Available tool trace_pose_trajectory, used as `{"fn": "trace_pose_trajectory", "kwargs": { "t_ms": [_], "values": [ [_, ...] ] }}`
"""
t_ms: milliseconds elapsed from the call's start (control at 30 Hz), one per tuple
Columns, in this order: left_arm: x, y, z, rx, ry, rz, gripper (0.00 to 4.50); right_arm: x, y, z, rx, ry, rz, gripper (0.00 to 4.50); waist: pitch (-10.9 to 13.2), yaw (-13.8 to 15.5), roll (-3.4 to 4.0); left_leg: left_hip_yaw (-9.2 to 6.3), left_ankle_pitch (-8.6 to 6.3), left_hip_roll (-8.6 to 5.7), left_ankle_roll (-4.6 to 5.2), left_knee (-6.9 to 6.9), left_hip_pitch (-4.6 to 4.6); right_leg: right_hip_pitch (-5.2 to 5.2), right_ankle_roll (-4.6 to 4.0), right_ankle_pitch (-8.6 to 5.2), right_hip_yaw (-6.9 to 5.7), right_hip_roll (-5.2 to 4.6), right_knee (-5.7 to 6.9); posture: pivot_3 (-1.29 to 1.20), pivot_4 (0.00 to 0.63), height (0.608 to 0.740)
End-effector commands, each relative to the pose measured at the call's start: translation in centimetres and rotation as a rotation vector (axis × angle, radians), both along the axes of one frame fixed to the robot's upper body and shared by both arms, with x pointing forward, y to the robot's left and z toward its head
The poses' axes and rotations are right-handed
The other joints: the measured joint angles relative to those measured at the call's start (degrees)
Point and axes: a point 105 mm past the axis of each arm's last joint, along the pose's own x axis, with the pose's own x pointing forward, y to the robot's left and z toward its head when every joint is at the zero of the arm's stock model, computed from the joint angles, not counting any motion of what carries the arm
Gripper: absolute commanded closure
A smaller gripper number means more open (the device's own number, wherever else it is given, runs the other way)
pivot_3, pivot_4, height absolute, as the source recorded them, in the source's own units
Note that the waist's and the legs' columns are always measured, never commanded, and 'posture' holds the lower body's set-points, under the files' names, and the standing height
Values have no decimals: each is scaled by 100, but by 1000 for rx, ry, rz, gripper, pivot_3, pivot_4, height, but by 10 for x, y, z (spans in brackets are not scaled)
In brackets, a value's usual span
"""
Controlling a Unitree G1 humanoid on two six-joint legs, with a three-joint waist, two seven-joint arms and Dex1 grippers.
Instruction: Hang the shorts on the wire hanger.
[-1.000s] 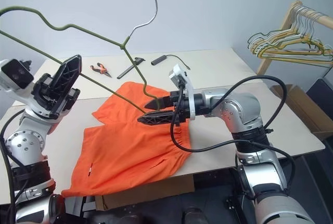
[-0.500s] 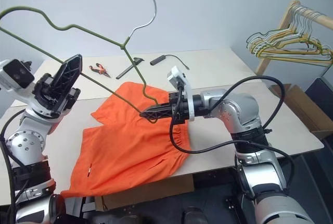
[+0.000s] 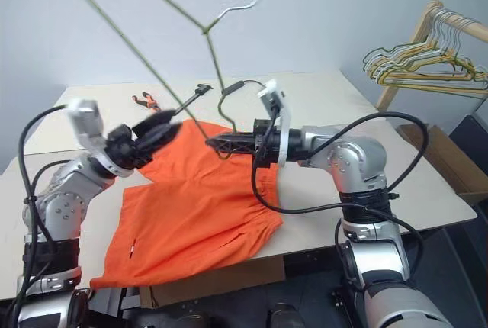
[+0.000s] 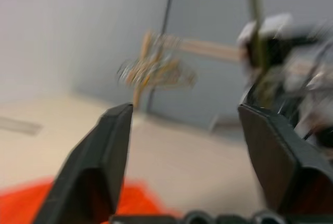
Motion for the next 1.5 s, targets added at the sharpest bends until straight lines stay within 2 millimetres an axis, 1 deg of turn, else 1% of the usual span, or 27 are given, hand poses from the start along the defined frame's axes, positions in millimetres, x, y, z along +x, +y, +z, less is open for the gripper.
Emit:
{"fn": "trace_pose_trajectory", "kwargs": {
  "t_ms": [33, 133, 200, 233, 300, 367, 433, 567, 700, 800, 833, 967, 1200, 1333, 1500],
  "values": [
    [3, 0, -22, 200, -33, 57, 7, 2, -34, -17, -56, 110, -112, 4500, 0, -5, 0, 4, -3, 1, 3, 0, -4, -3, 0, 0, -2, -2, -5, -16, 0, 740],
    [-8, -2, -30, 297, -85, 3, 7, -8, -70, -44, -137, 250, -201, 4500, 0, -10, 0, 4, -6, 2, 8, 0, -24, -24, 0, 0, 3, -5, -5, -30, 0, 740],
    [-16, -6, -33, 380, -139, -51, 7, -19, -93, -58, -169, 353, -247, 4500, 0, -12, 1, 4, -8, 3, 10, -1, -33, -32, -1, -1, 0, -4, -7, -40, 0, 740],
    [-20, -8, -35, 416, -158, -78, 7, -26, -102, -63, -182, 392, -255, 4500, 0, -13, 3, 4, -8, 3, 11, -1, -41, -39, -1, -1, -1, -4, -7, -44, 0, 740],
    [-23, -10, -39, 467, -187, -100, 7, -38, -116, -70, -213, 460, -272, 4500, -3, -17, 11, 3, -9, 2, 13, 0, -60, -60, -1, 0, 5, -4, -6, -51, 0, 740],
    [-21, -13, -37, 433, -170, -105, 7, -54, -131, -77, -232, 573, -258, 4500, -3, -31, 12, 3, -10, 0, 15, 2, -69, -71, 1, 1, 10, -4, -4, -58, 0, 740],
    [-25, -16, -39, 439, -176, -149, 7, -65, -143, -81, -224, 685, -249, 4500, -3, -54, 11, 2, -11, 1, 17, 5, -68, -69, 3, 2, 13, -2, -4, -66, 0, 740],
    [-34, -19, -51, 528, -187, -217, 7, -78, -167, -96, -276, 818, -307, 4500, -3, -118, 11, -3, -11, 1, 18, 11, -63, -52, 5, 3, 14, 1, -4, -75, 0, 740],
    [-39, -23, -46, 465, -187, -233, 7, -87, -190, -115, -338, 902, -388, 4500, -2, -177, 9, -8, -11, 1, 20, 12, -62, -29, 10, 1, 14, 1, -5, -75, 0, 740],
    [-40, -21, -46, 463, -182, -228, 7, -89, -195, -124, -353, 921, -401, 4500, -2, -207, 9, -7, -13, 1, 22, 12, -39, -9, 21, -5, 18, 0, -8, -80, 0, 740],
    [-41, -21, -47, 470, -181, -229, 7, -89, -196, -126, -355, 924, -401, 4500, -2, -224, 9, -6, -13, 1, 23, 11, -32, -4, 41, -17, 22, 1, -7, -80, 0, 740],
    [-43, -19, -48, 473, -176, -229, 7, -87, -194, -128, -351, 919, -393, 4500, -1, -253, 8, -7, -13, 4, 23, 11, 10, 5, 52, -23, 24, 6, -2, -71, 0, 740],
    [-43, -17, -47, 483, -176, -209, 7, -83, -184, -132, -338, 919, -361, 4500, -2, -236, 8, -6, -13, 3, 23, 11, 11, 5, 47, -20, 28, 4, -2, -65, 0, 740],
    [-42, -17, -48, 485, -173, -205, 7, -82, -178, -139, -340, 926, -356, 4500, -2, -198, 9, -4, -14, 2, 23, 11, 11, 5, 42, -17, 29, 3, -3, -64, 0, 740],
    [-42, -16, -48, 488, -174, -199, 7, -80, -175, -135, -301, 910, -341, 4500, -2, -178, 9, -4, -14, 2, 23, 11, 11, 5, 41, -16, 29, 3, -2, -62, 0, 740]
  ]
}}
